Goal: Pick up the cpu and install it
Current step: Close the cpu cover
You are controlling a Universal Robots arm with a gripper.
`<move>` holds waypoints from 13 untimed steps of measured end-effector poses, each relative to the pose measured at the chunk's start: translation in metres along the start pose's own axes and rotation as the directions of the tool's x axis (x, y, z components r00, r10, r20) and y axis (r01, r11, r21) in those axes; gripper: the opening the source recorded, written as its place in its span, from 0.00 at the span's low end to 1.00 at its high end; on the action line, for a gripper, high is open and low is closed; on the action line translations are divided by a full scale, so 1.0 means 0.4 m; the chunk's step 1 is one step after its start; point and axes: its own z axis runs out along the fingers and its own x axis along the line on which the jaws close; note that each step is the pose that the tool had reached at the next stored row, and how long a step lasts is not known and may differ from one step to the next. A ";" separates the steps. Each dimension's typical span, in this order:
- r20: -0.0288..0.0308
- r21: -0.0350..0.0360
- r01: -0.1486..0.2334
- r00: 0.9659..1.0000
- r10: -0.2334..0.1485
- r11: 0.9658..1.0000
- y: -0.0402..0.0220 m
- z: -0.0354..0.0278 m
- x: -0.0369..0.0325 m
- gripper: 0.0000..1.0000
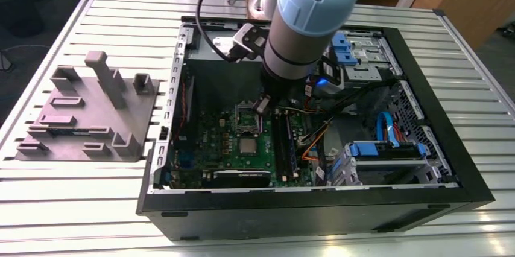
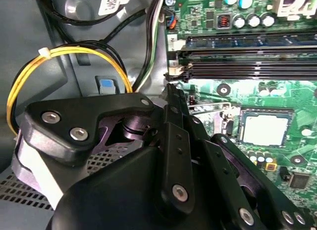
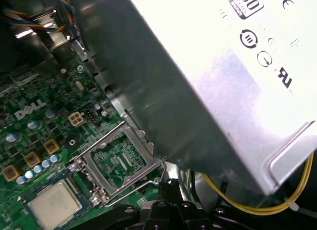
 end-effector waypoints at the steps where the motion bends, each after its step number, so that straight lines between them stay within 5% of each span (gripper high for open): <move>1: 0.000 0.000 0.000 1.000 0.000 1.000 0.001 0.002 -0.002 0.10; 13: 0.000 0.000 0.000 1.000 0.000 1.000 0.006 0.027 -0.009 0.10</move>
